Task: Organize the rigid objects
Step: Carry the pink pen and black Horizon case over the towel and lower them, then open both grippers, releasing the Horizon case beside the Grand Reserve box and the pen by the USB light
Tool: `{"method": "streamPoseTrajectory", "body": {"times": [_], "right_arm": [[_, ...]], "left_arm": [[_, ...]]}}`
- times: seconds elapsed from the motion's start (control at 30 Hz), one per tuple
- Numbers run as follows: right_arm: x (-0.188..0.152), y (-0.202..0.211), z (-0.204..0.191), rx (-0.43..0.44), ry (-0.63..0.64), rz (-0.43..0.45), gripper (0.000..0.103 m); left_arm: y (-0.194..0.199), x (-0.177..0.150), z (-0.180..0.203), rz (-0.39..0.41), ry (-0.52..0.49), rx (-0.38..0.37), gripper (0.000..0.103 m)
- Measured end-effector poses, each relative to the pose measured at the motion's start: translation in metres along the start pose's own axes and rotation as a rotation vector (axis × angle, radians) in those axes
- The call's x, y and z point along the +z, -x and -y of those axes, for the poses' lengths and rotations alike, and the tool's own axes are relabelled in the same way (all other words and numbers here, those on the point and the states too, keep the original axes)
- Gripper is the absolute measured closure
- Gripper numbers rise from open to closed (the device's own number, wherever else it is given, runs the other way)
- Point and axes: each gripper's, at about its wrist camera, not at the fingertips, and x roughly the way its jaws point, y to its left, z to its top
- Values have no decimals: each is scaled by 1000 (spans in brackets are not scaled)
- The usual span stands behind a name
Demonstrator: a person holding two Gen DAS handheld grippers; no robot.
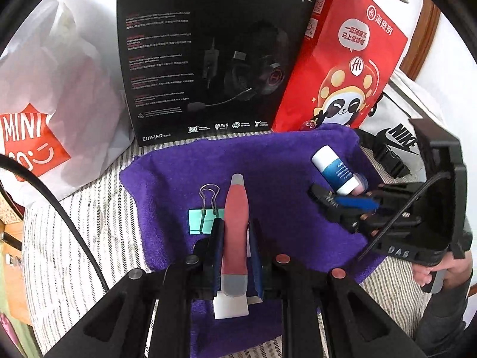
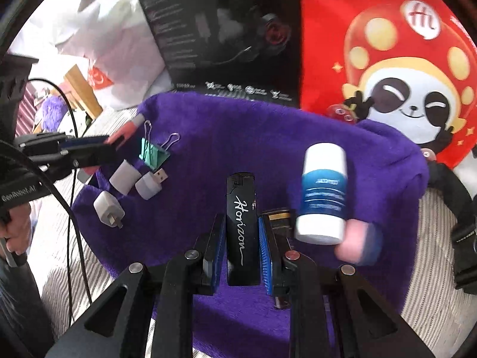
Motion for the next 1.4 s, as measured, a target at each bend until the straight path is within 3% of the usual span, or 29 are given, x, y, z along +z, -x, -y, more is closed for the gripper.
{"method": "streamPoseTrajectory", "body": {"times": [0.3, 0.73, 1.4], "right_arm": [[-1, -19, -12, -41, 34, -49, 81], [-1, -19, -11, -18, 45, -68, 79], [-4, 11, 10, -28, 0, -53, 74]], "left_arm": [[1, 0, -2, -2, 3, -9, 86], [-6, 2, 1, -24, -9, -16, 86], [-22, 2, 8, -65, -44, -32, 86]]}}
